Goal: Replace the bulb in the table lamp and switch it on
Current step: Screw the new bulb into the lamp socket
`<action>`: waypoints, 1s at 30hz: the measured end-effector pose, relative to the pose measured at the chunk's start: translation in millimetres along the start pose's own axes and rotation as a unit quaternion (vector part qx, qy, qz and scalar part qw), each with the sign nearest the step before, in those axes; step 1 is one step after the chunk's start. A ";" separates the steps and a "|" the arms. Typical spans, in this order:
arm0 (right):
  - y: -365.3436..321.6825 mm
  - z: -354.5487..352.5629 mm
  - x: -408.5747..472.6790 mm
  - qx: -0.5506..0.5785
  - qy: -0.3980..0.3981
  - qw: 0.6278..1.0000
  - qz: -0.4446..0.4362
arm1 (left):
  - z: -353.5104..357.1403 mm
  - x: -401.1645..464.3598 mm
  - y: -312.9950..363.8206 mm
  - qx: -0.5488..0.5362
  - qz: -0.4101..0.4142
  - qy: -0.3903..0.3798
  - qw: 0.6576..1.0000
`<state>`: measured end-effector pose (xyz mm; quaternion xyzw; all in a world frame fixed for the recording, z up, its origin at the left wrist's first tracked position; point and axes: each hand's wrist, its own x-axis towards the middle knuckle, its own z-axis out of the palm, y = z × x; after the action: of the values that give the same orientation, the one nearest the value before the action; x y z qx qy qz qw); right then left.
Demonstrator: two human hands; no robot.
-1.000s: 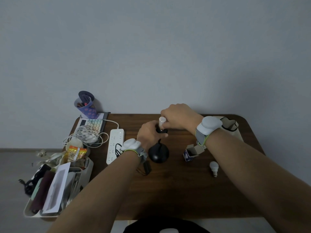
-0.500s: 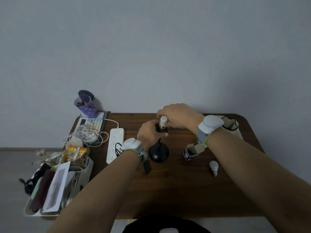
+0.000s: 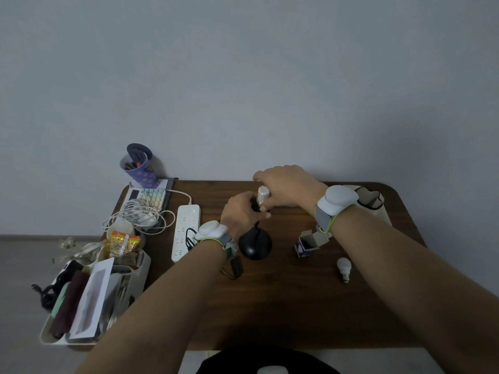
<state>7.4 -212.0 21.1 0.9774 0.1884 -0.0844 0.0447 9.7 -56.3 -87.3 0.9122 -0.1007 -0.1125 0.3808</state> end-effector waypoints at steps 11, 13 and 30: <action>-3.5 0.0 -0.6 0.023 -0.019 0.999 -0.019 | -1.0 -1.0 1.1 -0.006 -0.001 -0.001 1.000; -3.6 0.6 0.6 0.021 -0.016 1.000 -0.013 | -1.2 -1.2 1.7 -0.006 -0.001 -0.003 1.000; -2.8 8.5 5.0 0.010 -0.013 1.000 -0.009 | -1.9 -2.8 6.6 0.018 0.006 -0.001 1.000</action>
<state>9.7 -208.6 11.7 0.9750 0.1955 -0.0993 0.0361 7.0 -58.8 -80.9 0.9183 -0.1089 -0.1090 0.3646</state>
